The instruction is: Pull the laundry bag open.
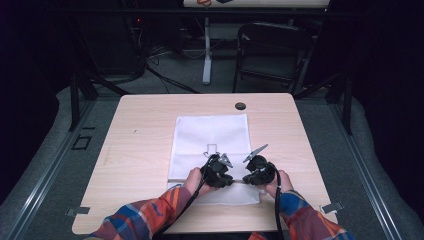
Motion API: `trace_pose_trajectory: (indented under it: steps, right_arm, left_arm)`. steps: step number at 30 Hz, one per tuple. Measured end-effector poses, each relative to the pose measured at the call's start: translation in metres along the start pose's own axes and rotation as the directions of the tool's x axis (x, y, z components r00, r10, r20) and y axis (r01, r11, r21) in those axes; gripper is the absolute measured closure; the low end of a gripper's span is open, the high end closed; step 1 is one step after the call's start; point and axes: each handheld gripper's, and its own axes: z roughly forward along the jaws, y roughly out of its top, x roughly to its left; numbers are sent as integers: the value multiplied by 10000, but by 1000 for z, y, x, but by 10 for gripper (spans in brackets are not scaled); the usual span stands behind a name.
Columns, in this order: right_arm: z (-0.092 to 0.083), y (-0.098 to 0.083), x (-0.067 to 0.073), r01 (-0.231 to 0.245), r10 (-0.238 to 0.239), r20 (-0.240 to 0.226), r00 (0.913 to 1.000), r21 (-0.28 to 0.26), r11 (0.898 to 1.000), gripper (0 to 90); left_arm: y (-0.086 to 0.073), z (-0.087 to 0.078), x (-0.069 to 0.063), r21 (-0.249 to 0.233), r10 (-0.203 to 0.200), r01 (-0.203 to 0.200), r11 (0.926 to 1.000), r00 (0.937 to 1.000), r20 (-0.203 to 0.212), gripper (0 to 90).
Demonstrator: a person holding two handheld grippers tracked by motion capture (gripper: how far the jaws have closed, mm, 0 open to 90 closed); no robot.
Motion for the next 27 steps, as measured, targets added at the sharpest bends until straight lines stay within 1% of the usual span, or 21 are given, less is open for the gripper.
trace_pose_trajectory:
  steps: [1,2,3,4,5,8,9,10,11,15,18,20,21,23,25,27]
  right_arm:
    - [0,0,0,-39,39,14,10000,-75,10000,900]
    - [0,1,0,42,-41,54,10000,-108,9999,900]
    - [2,1,0,96,-96,-35,9999,-140,9999,900]
    - [3,0,0,49,-53,-209,9998,-195,9998,900]
    - [4,0,-1,152,-155,-233,9996,-152,9998,900]
    - [4,0,0,325,-326,-160,9993,-94,9994,900]
    - [4,0,1,384,-385,-167,9991,-42,9993,900]
    - [4,0,1,468,-468,-41,9989,-2,9989,900]
    - [4,1,2,487,-487,-15,9988,20,9988,900]
    - [4,0,3,405,-405,27,9992,-2,9992,900]
    - [3,0,3,497,-497,55,9987,67,9987,900]
    - [3,0,2,469,-469,53,9989,113,9988,900]
    - [3,-1,2,428,-428,3,9991,46,9991,900]
    - [3,-1,2,418,-419,55,9991,46,9991,900]
    - [3,-1,2,428,-429,59,9991,78,9991,900]
    - [2,0,3,406,-407,58,9992,115,9991,900]
  left_arm:
    - [0,0,0,-4,-12,12,10000,10000,-2,818]
    - [0,0,0,10,29,-29,10000,10000,-14,818]
    - [0,0,0,11,28,-28,10000,10000,-20,818]
    - [0,0,0,8,6,-6,10000,10000,4,817]
    - [0,0,0,14,10,-10,10000,10000,4,817]
    - [0,0,-1,37,84,-84,10000,10000,4,818]
    - [1,0,-1,82,163,-163,9998,9999,-50,818]
    - [1,0,-2,90,166,-166,9998,9999,-47,818]
    - [1,-1,-3,75,182,-181,9998,9998,-42,819]
    - [1,-1,-5,136,237,-235,9996,9996,-130,820]
    - [0,-3,-4,219,236,-231,9995,9994,-239,820]
    - [-1,-6,-1,223,134,-128,9997,9996,-248,820]
    - [-3,-7,0,245,105,-98,9997,9996,-253,820]
    - [-5,-9,2,244,-34,38,9997,9998,-203,820]
    - [-7,-12,2,261,-5,12,9997,9996,-266,820]
    - [-9,-14,3,290,-20,27,9996,9997,-225,820]
